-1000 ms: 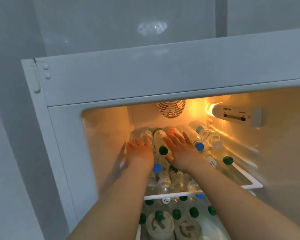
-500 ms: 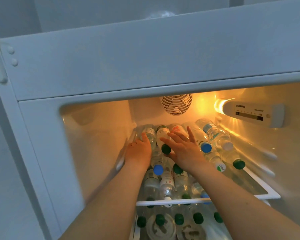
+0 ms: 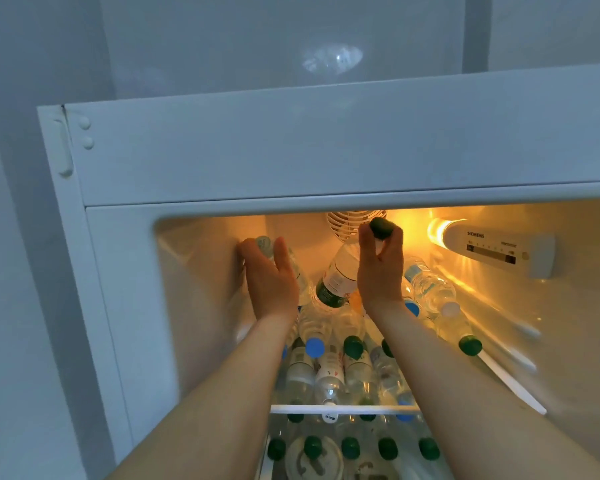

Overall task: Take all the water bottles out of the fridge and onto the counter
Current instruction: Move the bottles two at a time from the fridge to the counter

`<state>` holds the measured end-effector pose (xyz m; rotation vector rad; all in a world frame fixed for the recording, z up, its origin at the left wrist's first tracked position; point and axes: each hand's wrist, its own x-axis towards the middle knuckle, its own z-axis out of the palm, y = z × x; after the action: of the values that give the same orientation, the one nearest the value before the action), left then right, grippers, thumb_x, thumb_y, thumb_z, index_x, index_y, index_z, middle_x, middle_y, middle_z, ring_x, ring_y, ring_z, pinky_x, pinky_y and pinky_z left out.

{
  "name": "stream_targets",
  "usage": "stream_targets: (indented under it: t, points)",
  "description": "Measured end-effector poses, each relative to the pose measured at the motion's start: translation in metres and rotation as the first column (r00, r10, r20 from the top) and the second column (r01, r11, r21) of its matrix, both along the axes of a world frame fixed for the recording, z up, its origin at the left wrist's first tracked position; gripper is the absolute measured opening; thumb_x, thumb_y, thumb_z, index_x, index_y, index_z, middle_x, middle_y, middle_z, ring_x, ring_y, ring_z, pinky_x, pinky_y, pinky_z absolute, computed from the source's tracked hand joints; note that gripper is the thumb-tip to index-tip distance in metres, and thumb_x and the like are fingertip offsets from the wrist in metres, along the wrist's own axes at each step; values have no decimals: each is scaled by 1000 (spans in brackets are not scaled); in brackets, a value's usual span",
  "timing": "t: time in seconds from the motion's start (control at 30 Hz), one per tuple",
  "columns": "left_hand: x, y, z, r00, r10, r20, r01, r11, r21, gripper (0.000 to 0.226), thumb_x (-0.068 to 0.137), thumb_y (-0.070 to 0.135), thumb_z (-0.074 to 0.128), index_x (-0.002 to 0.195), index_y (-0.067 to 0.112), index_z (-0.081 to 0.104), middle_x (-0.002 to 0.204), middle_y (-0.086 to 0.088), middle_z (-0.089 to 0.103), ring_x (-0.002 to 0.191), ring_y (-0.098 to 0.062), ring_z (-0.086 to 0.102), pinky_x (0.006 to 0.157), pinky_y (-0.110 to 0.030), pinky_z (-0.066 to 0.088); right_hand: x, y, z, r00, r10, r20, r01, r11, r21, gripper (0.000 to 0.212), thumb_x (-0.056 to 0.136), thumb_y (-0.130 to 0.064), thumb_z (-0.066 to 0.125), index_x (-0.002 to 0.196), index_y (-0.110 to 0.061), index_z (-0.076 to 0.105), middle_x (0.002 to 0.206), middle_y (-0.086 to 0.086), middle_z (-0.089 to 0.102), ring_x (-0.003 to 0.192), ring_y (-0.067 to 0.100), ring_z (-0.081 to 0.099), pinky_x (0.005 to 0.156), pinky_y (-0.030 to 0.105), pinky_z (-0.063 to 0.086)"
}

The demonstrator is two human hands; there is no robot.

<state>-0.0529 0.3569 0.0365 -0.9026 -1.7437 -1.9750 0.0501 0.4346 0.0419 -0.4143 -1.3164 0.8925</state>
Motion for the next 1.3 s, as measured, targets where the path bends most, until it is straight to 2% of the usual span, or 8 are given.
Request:
stream_targets:
  t: [0.07, 0.17, 0.47, 0.67, 0.87, 0.97, 1.13, 1.3]
  points:
    - [5, -2, 6, 998, 41, -46, -38, 997, 70, 30, 100, 30, 50, 111, 4, 40, 96, -7, 49, 84, -21, 49, 70, -19, 33, -1, -4, 6, 995, -69, -74, 65, 997, -48, 22, 98, -32, 51, 115, -18, 49, 96, -14, 54, 87, -1, 53, 73, 4, 41]
    - [9, -10, 20, 996, 71, -46, -63, 985, 159, 32, 98, 24, 55, 110, -4, 47, 94, -5, 50, 79, -6, 43, 66, -5, 32, 0, -10, 10, 993, -109, -43, 105, 991, -77, 23, 93, -36, 58, 108, -18, 56, 96, -8, 60, 85, 5, 55, 75, 16, 45]
    - [38, -62, 22, 989, 46, -143, -41, 998, 41, 27, 90, 19, 63, 107, 1, 53, 87, -4, 62, 72, -20, 52, 61, -20, 31, 21, -48, 16, 987, -161, 32, 162, 984, -73, 14, 87, -27, 64, 97, -23, 56, 82, -17, 56, 74, -6, 52, 62, 5, 34]
    - [79, -124, 14, 991, -73, -115, 65, 995, -72, 18, 91, 24, 58, 104, 15, 49, 80, 5, 56, 67, -11, 51, 51, -10, 32, 53, -103, 11, 986, -163, 38, 165, 985, -58, 17, 84, -28, 66, 100, -23, 60, 90, -9, 63, 81, 7, 57, 75, 22, 42]
    - [108, -200, 10, 988, -131, -88, 126, 990, -58, 14, 91, 25, 57, 96, 16, 49, 75, 5, 57, 63, -9, 53, 57, -26, 43, 86, -179, 8, 984, -163, 78, 167, 985, -43, 11, 87, -31, 64, 94, -25, 57, 82, -16, 59, 76, 2, 55, 73, 23, 42]
    - [116, -250, 9, 990, -138, -41, 136, 989, -59, 14, 90, 26, 57, 95, 16, 48, 75, 4, 59, 68, -16, 58, 60, -30, 47, 97, -224, 3, 986, -131, 101, 138, 988, -63, 12, 87, -31, 63, 94, -23, 59, 80, -18, 58, 74, -5, 54, 70, 20, 40]
    - [114, -331, 3, 998, -61, -1, 61, 996, -72, 14, 88, 25, 59, 93, 16, 50, 73, 6, 59, 66, -11, 57, 58, -23, 44, 96, -297, -7, 990, -15, 137, 25, 997, -72, 17, 86, -35, 64, 94, -21, 61, 91, -3, 64, 85, 15, 59, 77, 29, 46]
    - [97, -416, -14, 997, 68, 28, -65, 993, -98, 13, 89, 30, 57, 91, 20, 49, 76, 0, 66, 67, -13, 61, 58, -22, 47, 75, -364, -18, 977, 149, 151, -138, 987, -81, 15, 84, -35, 66, 87, -21, 62, 84, -4, 64, 79, 12, 59, 76, 29, 48]
